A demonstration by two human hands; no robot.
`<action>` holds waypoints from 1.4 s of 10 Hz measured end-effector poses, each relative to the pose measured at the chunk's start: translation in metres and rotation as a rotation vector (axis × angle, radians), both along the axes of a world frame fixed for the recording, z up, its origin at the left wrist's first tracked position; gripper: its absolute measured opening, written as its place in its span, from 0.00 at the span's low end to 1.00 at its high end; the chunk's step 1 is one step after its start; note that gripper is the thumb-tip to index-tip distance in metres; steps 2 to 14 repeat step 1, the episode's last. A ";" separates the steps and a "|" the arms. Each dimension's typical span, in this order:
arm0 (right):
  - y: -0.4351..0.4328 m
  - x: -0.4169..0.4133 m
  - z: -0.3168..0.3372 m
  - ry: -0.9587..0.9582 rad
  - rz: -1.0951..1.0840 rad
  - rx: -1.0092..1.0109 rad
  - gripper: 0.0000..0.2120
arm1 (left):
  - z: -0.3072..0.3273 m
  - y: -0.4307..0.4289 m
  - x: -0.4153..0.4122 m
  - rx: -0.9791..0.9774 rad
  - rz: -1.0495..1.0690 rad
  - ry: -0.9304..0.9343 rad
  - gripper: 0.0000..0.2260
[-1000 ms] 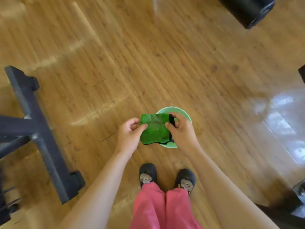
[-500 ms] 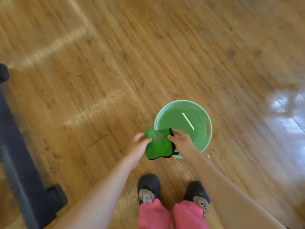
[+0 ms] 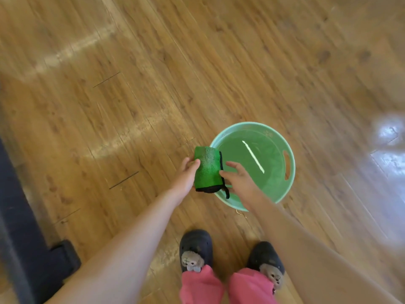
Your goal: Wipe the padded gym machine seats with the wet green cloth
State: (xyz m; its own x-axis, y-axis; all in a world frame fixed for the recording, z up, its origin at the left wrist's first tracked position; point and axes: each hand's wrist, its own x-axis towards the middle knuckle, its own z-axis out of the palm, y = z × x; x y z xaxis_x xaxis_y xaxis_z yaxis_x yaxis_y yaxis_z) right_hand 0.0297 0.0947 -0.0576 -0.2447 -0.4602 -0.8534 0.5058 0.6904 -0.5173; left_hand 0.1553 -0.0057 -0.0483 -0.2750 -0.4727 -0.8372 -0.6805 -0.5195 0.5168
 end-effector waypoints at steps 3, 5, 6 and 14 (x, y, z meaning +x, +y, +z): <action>0.003 0.001 0.015 0.093 0.094 0.031 0.24 | 0.005 0.001 0.003 -0.041 -0.021 -0.069 0.20; 0.003 0.001 0.015 0.093 0.094 0.031 0.24 | 0.005 0.001 0.003 -0.041 -0.021 -0.069 0.20; 0.003 0.001 0.015 0.093 0.094 0.031 0.24 | 0.005 0.001 0.003 -0.041 -0.021 -0.069 0.20; 0.003 0.001 0.015 0.093 0.094 0.031 0.24 | 0.005 0.001 0.003 -0.041 -0.021 -0.069 0.20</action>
